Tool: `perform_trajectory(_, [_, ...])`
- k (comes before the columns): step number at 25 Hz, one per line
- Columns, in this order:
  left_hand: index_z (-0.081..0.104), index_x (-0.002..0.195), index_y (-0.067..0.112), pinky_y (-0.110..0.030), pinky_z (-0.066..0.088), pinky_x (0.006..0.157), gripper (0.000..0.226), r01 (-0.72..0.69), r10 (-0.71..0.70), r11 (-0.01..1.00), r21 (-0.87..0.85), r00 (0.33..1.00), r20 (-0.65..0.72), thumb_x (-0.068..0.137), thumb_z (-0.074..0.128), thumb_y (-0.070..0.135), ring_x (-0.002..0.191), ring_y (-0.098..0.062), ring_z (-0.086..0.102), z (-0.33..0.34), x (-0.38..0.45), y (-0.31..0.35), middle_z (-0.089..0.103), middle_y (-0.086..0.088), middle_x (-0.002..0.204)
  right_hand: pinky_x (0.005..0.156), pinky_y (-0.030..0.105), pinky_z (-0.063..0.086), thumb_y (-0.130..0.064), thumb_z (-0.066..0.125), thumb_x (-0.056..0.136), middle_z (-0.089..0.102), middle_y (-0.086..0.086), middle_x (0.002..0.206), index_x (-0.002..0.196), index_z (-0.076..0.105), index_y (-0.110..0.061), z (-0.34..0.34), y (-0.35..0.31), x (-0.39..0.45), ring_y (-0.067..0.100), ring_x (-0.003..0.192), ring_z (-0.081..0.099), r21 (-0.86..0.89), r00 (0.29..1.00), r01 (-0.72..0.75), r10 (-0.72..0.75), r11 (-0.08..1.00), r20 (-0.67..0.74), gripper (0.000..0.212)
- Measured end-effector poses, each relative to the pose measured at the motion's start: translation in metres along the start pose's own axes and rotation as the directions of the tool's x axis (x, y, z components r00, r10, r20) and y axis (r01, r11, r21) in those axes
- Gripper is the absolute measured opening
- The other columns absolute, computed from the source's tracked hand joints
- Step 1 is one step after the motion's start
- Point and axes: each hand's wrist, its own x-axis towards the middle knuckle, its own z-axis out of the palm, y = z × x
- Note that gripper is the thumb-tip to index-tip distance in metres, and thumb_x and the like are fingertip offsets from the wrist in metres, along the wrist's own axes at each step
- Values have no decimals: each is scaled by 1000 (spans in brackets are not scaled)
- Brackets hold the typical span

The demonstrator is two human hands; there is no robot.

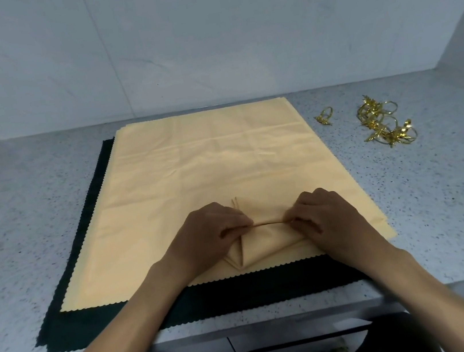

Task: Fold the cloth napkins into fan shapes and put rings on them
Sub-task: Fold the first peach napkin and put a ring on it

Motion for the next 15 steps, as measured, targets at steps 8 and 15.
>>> perform_trajectory(8, [72, 113, 17, -31, 52, 75, 28, -184, 160, 969, 168, 976, 146, 92, 54, 16, 103, -15, 54, -6, -7, -2, 60, 6, 111, 70, 31, 39, -39, 60, 89, 60, -12, 87, 92, 72, -28, 8, -11, 10, 15, 80, 53, -18, 998, -53, 53, 998, -21, 16])
perform_trajectory(15, [42, 147, 19, -28, 34, 108, 55, -204, 113, 961, 185, 904, 412, 97, 41, 43, 127, -12, 40, -30, -17, 7, 41, 2, 142, 77, 37, 40, -37, 64, 88, 60, -12, 87, 86, 75, -31, 7, -15, 16, 16, 85, 52, 27, 989, -147, 147, 989, 29, 12])
